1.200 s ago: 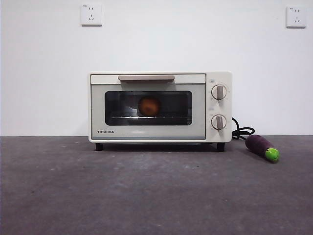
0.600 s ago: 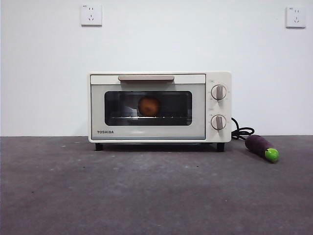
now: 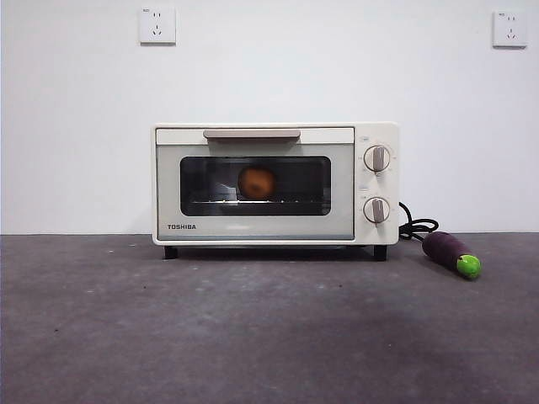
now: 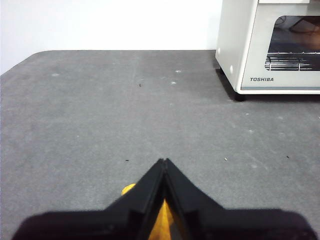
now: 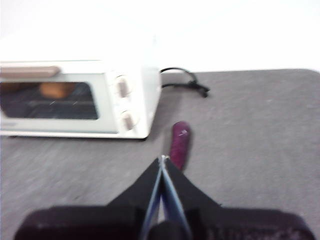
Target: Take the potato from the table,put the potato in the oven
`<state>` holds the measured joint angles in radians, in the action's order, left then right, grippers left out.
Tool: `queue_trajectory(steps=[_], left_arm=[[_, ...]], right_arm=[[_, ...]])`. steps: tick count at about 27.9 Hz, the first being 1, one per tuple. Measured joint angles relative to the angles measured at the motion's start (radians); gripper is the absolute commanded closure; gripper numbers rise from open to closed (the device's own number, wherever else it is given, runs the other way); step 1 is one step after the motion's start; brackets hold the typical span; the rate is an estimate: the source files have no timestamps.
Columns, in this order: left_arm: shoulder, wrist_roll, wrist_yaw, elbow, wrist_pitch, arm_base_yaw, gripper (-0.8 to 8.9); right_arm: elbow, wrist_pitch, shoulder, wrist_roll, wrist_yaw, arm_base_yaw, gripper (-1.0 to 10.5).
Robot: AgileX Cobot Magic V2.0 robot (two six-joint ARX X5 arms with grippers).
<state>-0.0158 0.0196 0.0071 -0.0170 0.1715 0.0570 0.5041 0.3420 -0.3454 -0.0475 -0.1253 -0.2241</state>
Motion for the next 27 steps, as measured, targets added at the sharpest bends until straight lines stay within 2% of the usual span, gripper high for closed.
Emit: queue_trajectory(steps=[4, 7, 11, 18, 27], left_arm=[[0.0, 0.0, 0.0, 0.0, 0.0, 0.0, 8.17], [0.0, 0.0, 0.0, 0.0, 0.0, 0.0, 8.17], [0.0, 0.0, 0.0, 0.0, 0.0, 0.0, 8.17], [0.0, 0.0, 0.0, 0.0, 0.0, 0.0, 8.17], [0.0, 0.0, 0.0, 0.0, 0.0, 0.0, 8.17]], right_arm=[[-0.131, -0.154, 0.073, 0.007, 0.003, 0.072, 9.5], [-0.2, -0.198, 0.117, 0.008, 0.003, 0.122, 9.5], [-0.26, -0.204, 0.163, 0.019, 0.033, 0.179, 9.5], [-0.345, -0.208, 0.232, 0.056, 0.156, 0.245, 9.5], [-0.446, -0.207, 0.319, 0.063, 0.179, 0.251, 9.5]])
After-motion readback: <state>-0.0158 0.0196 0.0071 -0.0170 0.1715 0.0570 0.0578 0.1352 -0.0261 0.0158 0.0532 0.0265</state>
